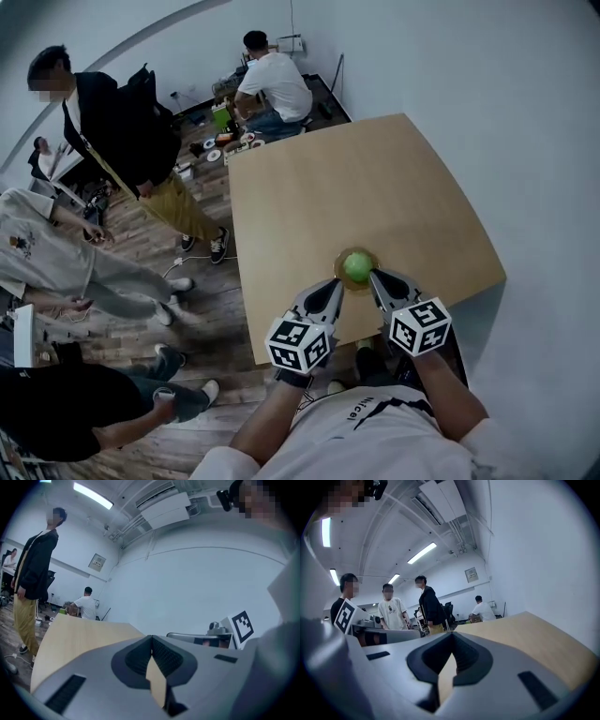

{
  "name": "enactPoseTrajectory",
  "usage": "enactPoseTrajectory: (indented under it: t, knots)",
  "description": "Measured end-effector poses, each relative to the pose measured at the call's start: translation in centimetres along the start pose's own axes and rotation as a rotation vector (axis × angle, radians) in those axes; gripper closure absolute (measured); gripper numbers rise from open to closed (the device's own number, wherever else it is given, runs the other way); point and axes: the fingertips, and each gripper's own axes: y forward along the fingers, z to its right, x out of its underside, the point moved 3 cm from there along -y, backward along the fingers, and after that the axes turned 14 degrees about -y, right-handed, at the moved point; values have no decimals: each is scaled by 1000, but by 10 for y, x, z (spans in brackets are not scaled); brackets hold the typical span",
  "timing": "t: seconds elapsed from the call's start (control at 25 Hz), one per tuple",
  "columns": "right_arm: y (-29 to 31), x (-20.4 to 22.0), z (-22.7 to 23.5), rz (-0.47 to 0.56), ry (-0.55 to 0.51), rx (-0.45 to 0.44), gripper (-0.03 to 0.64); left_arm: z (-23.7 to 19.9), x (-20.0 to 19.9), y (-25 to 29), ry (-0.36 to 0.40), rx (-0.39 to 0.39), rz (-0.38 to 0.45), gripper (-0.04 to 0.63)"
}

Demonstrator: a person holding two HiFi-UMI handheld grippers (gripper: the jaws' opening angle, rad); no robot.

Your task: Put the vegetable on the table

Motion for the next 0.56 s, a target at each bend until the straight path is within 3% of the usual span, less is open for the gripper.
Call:
enactPoseTrajectory:
  t: [0.56]
  knots:
    - [-8, -10, -11, 29, -65, -9, 603, 11, -15, -18, 45, 5, 65, 581]
